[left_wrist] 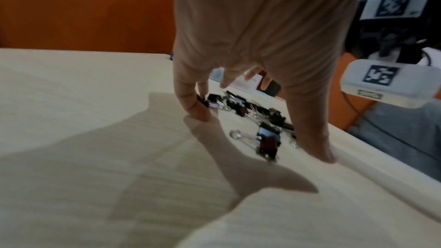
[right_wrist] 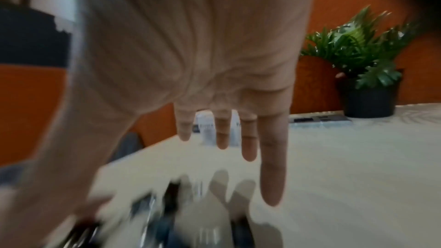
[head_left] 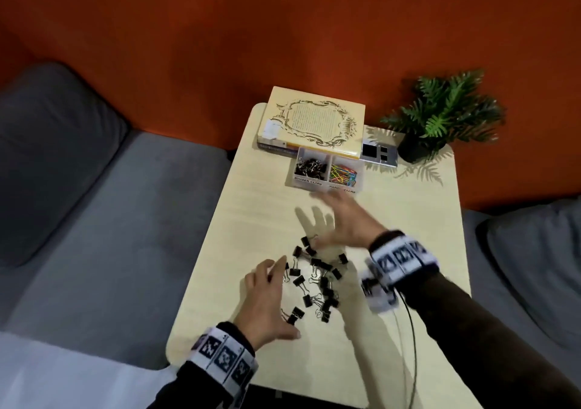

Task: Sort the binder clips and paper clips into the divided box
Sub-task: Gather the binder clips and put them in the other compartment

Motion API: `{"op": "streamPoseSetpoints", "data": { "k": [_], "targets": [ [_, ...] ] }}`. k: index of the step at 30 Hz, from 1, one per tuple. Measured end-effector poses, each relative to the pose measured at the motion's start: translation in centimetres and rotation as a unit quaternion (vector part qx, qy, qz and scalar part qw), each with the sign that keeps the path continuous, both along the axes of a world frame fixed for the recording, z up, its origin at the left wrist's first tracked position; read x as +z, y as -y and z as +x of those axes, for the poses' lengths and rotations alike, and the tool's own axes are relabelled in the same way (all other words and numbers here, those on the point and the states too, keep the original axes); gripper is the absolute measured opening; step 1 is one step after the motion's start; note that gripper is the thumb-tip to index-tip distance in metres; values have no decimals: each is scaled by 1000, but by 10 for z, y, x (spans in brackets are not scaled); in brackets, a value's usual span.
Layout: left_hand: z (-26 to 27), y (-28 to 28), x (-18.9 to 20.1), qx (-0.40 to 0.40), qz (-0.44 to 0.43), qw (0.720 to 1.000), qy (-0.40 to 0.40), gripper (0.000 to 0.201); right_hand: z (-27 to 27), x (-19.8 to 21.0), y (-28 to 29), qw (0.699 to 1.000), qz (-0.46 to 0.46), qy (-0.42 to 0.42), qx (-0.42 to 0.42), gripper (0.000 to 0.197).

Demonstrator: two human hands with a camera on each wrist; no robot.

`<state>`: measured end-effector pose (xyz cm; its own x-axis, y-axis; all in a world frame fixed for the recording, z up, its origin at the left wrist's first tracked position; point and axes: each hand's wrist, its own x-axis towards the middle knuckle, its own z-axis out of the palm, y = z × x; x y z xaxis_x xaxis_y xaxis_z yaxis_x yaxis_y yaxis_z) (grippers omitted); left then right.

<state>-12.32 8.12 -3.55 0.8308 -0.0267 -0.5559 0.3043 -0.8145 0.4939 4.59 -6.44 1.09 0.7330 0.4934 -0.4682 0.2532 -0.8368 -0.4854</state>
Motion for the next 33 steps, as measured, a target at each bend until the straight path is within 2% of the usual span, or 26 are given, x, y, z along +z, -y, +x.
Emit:
{"op": "streamPoseSetpoints", "data": {
  "k": [1,3,6,8,12,17,21,25,33],
  "targets": [
    [-1,6,-4,-15,17,1000,9,136,-20,-5,9,997,-60,-36,41,117],
    [2,17,-12,-37,51,998,31,138,-55,-20,23,983,-136,-53,110,133],
    [14,25,-21,-40,78,994,69,128,-82,-41,32,981,-146,-5,127,138],
    [24,25,-26,-23,65,993,95,108,-85,-49,31,990,-107,22,85,124],
    [46,19,-26,0,34,990,136,60,-81,-58,25,998,-19,67,1,77],
    [68,16,-25,34,5,987,155,25,-82,-61,17,991,46,104,-73,39],
    [76,16,-23,52,9,987,154,19,-82,-59,14,987,56,115,-97,26],
    [79,17,-19,62,18,988,140,13,-79,-60,13,987,44,104,-111,25],
    [82,19,-12,52,31,992,112,16,-75,-51,15,988,28,76,-128,17]
  ]
}}
